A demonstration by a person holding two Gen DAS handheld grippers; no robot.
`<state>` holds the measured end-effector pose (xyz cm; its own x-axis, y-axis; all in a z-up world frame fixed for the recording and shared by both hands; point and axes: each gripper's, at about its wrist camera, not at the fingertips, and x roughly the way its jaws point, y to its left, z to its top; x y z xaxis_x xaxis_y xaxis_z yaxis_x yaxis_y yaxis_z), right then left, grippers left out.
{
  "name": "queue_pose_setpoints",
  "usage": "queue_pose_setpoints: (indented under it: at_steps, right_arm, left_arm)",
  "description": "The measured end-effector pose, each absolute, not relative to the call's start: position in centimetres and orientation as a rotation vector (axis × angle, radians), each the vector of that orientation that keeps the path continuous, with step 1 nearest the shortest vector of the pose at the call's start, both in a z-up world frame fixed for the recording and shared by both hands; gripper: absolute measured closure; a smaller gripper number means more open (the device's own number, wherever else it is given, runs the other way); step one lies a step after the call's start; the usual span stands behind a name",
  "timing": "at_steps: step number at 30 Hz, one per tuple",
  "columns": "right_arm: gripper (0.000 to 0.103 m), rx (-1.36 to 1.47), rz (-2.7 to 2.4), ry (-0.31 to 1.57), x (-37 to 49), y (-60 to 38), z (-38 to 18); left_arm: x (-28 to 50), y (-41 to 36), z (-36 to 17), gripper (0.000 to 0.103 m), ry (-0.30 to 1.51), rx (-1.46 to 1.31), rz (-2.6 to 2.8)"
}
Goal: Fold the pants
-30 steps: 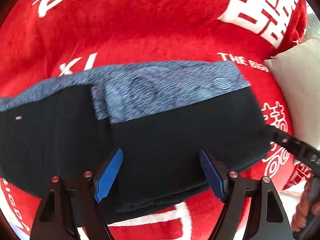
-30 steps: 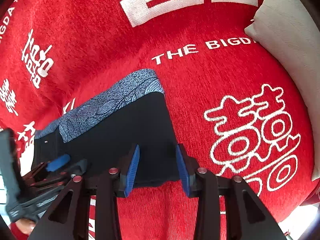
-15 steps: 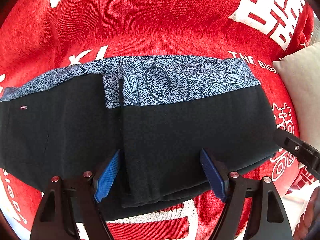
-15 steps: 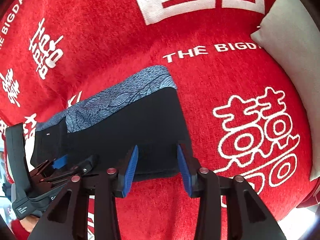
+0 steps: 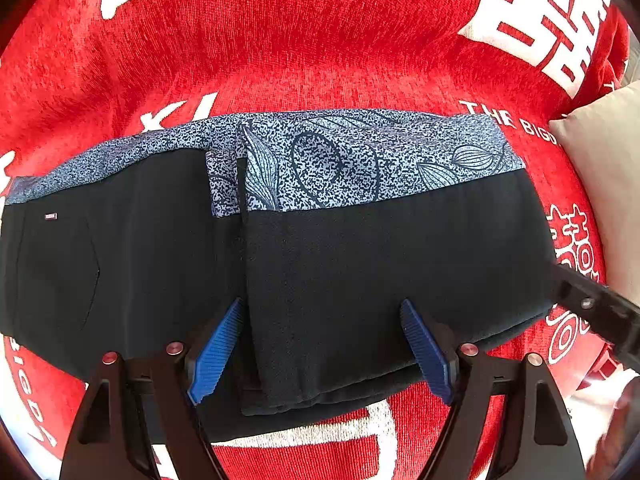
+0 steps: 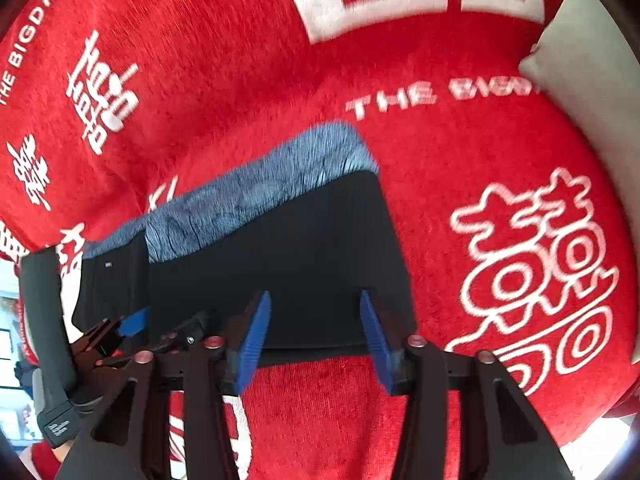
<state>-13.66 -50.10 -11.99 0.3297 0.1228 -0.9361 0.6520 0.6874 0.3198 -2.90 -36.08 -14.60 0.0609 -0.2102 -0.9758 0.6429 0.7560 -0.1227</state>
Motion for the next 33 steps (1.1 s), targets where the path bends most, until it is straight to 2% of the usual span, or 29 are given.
queue_pose_setpoints:
  at_steps: [20, 33]
  right_arm:
    - [0.038, 0.816, -0.386, 1.161, -14.1, -50.1, -12.9]
    - [0.037, 0.861, -0.397, 1.129, -14.3, -50.3, -12.9]
  left_arm:
    - [-3.1, -36.4, -14.9, 0.020, 1.364, 0.407, -0.665]
    - [-2.9, -36.4, -13.8, 0.020, 1.372, 0.421, -0.651]
